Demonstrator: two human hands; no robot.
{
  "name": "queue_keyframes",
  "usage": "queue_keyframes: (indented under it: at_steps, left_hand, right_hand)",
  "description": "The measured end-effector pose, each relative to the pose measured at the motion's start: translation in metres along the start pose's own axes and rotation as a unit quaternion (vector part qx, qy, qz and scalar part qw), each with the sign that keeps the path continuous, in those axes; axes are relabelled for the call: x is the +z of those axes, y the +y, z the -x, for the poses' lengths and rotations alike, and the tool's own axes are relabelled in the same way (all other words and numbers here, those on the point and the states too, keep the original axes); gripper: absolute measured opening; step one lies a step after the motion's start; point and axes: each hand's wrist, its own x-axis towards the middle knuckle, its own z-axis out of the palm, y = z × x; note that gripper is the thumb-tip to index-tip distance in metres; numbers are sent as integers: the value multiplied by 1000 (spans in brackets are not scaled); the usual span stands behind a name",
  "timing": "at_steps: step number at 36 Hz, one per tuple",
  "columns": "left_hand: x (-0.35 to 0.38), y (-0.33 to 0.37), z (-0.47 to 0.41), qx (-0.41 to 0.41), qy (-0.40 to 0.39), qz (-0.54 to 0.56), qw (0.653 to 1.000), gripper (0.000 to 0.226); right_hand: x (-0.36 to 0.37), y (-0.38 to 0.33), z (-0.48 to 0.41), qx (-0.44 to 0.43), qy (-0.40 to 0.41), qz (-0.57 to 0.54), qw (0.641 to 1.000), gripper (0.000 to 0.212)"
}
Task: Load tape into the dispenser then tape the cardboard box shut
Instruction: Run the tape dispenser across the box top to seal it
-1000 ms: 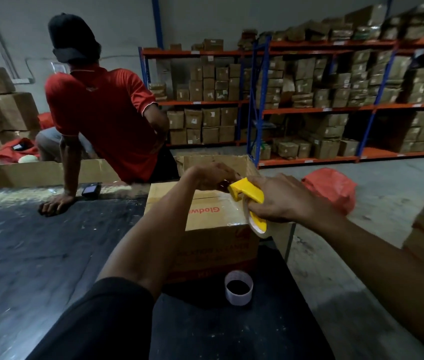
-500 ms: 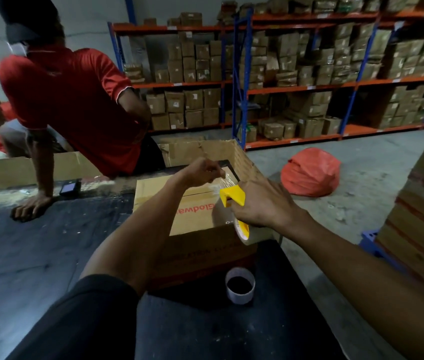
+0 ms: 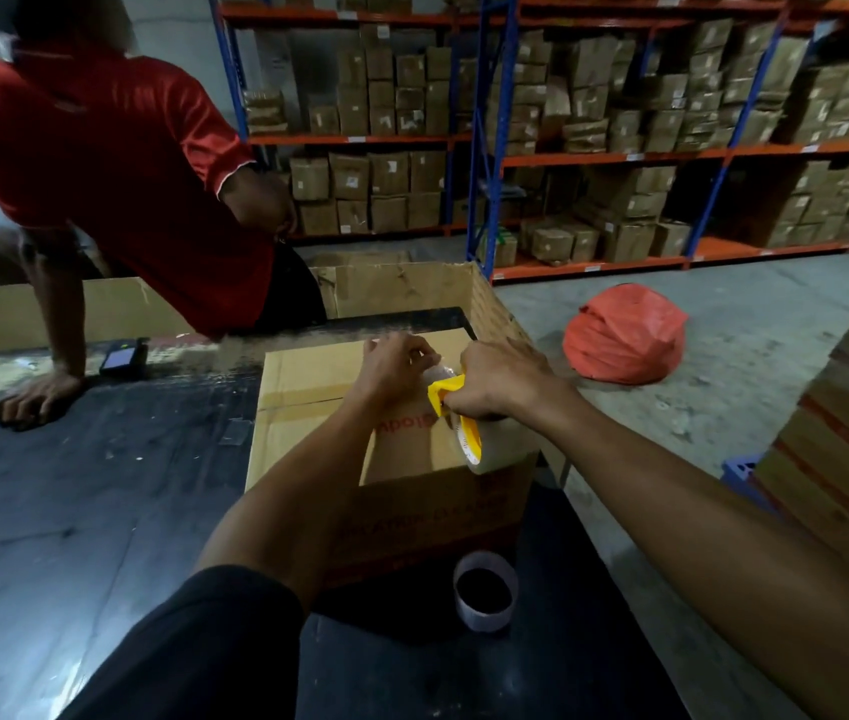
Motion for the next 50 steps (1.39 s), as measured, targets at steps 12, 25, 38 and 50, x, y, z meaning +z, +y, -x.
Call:
queue_keyframes:
  at_steps: [12, 25, 38, 50]
  left_hand:
    - [13, 2, 0, -53, 3, 32, 998, 14]
    - [4, -6, 31, 61, -174, -5, 983, 39]
    - [-9, 26, 34, -3, -287, -162, 944, 63]
    - [-1, 33, 45, 3, -263, -178, 948, 65]
  right_hand:
    - [-6, -7, -27, 27, -82, -9, 996, 33]
    - [-19, -17, -38, 36, -156, 8, 987, 41]
    - [-28, -9, -9, 34, -189, 16, 981, 39]
    - [-29, 0, 40, 37, -189, 14, 981, 35]
